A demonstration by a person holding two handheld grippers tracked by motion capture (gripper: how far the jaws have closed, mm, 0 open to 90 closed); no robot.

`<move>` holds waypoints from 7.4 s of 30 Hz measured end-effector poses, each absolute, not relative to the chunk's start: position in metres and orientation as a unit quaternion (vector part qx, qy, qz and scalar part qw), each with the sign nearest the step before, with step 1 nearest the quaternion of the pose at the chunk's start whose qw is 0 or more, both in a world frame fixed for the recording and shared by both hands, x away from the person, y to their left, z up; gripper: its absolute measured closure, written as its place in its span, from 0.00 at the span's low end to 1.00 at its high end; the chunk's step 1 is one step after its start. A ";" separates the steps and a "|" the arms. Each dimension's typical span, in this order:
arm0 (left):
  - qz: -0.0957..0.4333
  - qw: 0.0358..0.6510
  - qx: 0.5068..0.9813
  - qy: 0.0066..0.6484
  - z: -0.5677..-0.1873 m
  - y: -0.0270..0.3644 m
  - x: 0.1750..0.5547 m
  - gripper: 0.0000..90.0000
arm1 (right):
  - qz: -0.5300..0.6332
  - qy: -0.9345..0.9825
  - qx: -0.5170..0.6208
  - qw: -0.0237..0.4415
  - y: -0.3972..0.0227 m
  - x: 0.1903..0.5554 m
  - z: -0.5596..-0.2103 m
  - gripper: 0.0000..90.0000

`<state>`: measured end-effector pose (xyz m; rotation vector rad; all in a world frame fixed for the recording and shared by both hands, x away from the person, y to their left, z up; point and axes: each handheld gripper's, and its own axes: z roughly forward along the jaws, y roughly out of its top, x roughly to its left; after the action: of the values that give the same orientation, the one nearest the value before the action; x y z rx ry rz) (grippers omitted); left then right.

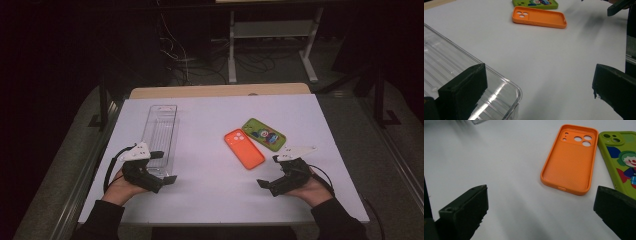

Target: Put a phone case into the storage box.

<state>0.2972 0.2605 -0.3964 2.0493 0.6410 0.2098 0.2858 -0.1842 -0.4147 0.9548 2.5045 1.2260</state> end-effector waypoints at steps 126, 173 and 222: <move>0.081 0.488 0.825 0.273 -0.395 0.264 0.300 0.00 | 0.337 0.894 0.295 0.033 -0.047 0.419 -0.426 0.98; 0.082 0.479 0.832 0.267 -0.395 0.261 0.300 0.00 | 0.365 0.846 0.376 0.098 -0.179 0.297 -0.408 0.00; 0.079 0.479 0.832 0.269 -0.397 0.260 0.302 0.00 | 0.348 0.865 0.353 0.080 -0.122 0.386 -0.386 0.00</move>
<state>0.3016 0.2600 -0.3972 2.0311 0.6577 0.1936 0.3861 -0.1220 -0.3864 1.0556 2.5863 1.0409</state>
